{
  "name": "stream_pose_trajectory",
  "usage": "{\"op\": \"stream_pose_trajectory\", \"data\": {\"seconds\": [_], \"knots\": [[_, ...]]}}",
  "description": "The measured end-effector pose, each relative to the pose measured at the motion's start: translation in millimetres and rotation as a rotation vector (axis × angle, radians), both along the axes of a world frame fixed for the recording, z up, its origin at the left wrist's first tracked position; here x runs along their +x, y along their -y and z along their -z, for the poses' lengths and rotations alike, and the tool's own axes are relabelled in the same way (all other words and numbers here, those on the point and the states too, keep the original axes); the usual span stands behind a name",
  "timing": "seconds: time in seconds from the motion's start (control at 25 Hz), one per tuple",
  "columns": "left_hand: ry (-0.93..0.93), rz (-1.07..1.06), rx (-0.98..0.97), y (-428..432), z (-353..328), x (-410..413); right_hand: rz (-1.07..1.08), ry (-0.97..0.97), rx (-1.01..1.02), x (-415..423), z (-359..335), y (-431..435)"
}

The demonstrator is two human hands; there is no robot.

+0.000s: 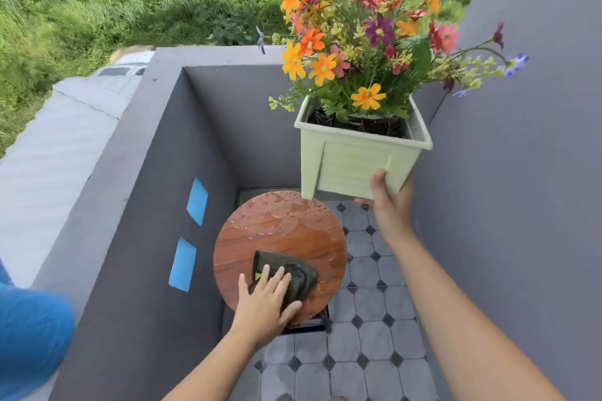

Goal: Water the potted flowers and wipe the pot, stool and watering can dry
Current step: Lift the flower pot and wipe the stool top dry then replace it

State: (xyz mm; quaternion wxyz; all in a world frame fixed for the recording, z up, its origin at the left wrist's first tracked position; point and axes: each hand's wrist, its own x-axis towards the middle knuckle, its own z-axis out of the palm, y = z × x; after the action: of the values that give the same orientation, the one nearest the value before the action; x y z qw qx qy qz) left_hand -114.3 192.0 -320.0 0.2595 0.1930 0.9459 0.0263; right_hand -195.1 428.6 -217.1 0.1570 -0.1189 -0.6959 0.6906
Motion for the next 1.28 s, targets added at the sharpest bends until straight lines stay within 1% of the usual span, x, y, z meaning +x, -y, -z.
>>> {"op": "stream_pose_trajectory", "data": {"seconds": [0.08,0.24,0.32,0.36,0.4,0.56,0.64,0.76,0.92,1.04,1.28], "knots": [[-0.129,0.135,0.099,22.3,11.2,-11.8,0.014,-0.014,-0.025,-5.4,5.1,-1.9],[-0.114,0.521,0.134,43.2,30.2,-27.9,0.048,-0.011,-0.055,-16.3,9.7,-8.2],[-0.071,0.602,0.132,22.7,36.1,-22.1,0.068,-0.019,-0.061,-22.5,14.3,-12.4],[-0.074,0.592,0.151,8.2,40.6,-16.9,0.074,-0.021,-0.065,-25.2,15.9,-14.9],[-0.073,0.565,0.175,-7.6,45.7,-14.0,0.077,-0.019,-0.064,-27.9,17.3,-17.0],[-0.119,0.315,0.213,-61.1,41.2,-30.5,0.117,-0.021,-0.061,-36.4,25.2,-21.2],[-0.106,0.284,0.199,-77.2,42.5,-49.3,0.136,-0.03,-0.049,-40.4,28.4,-23.0],[-0.137,0.171,0.18,-86.5,41.9,-77.4,0.126,-0.025,-0.087,-44.4,26.6,-17.3],[-0.159,-0.041,0.154,-82.4,43.8,-121.7,0.124,-0.053,-0.085,-53.6,26.2,-11.8],[-0.183,-0.13,0.106,-66.7,44.0,-151.2,0.098,-0.071,-0.068,-62.8,23.0,-12.3],[-0.208,-0.341,0.048,-23.6,47.1,-164.2,0.074,-0.09,-0.062,-70.5,19.9,-7.1]]}}
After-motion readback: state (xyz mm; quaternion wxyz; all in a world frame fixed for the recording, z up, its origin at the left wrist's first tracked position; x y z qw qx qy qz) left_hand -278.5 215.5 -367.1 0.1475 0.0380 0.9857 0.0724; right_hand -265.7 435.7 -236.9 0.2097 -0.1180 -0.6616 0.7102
